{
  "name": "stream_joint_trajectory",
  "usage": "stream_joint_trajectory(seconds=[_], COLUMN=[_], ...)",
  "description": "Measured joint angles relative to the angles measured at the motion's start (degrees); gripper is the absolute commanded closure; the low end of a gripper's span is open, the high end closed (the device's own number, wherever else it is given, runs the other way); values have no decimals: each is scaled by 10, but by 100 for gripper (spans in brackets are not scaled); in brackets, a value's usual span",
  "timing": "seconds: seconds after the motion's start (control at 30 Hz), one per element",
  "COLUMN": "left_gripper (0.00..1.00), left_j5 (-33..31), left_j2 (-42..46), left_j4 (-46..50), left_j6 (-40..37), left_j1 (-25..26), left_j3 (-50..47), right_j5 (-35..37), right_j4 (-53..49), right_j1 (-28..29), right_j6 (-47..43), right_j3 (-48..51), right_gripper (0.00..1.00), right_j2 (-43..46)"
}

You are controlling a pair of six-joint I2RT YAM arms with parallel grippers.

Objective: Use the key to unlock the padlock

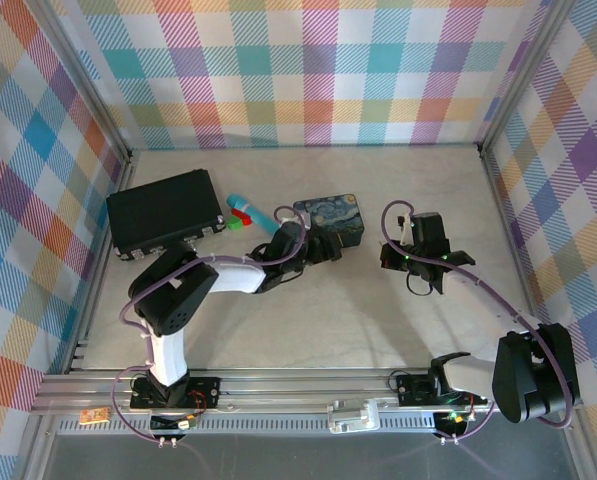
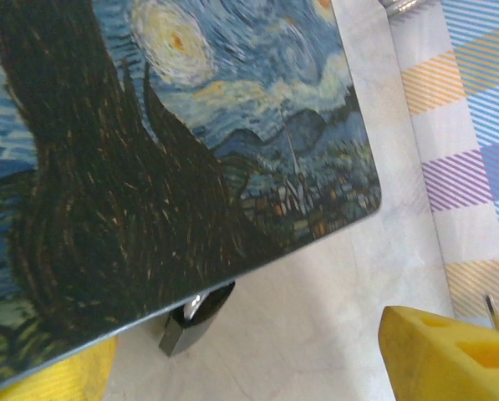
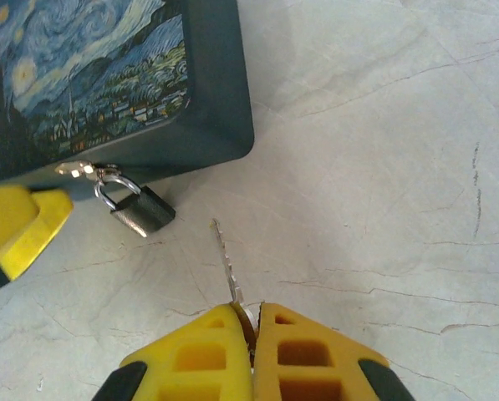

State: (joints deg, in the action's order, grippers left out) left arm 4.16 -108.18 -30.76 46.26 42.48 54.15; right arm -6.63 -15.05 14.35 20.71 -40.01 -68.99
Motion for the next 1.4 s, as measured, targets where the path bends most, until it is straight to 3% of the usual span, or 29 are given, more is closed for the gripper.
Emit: stream_joint_trajectory(seconds=[0.27,0.4,0.87,1.4], left_gripper=[22,33,45,70], left_j5=[3,0,-15,-78], left_j2=[-30,-30,-70,-108], left_j4=[24,38,85,148], left_j6=[-40,-61,-89,-103], left_j1=[-15,-15,2,17], left_j3=[42,36,78,140], right_j5=[-26,-35,-54,-54], right_j4=[23,31,58,60], right_j1=[0,0,0,0], right_j6=[7,12,24,26], right_j3=[14,24,26,28], right_gripper=[100,100,100,100], right_j2=[2,4,3,10])
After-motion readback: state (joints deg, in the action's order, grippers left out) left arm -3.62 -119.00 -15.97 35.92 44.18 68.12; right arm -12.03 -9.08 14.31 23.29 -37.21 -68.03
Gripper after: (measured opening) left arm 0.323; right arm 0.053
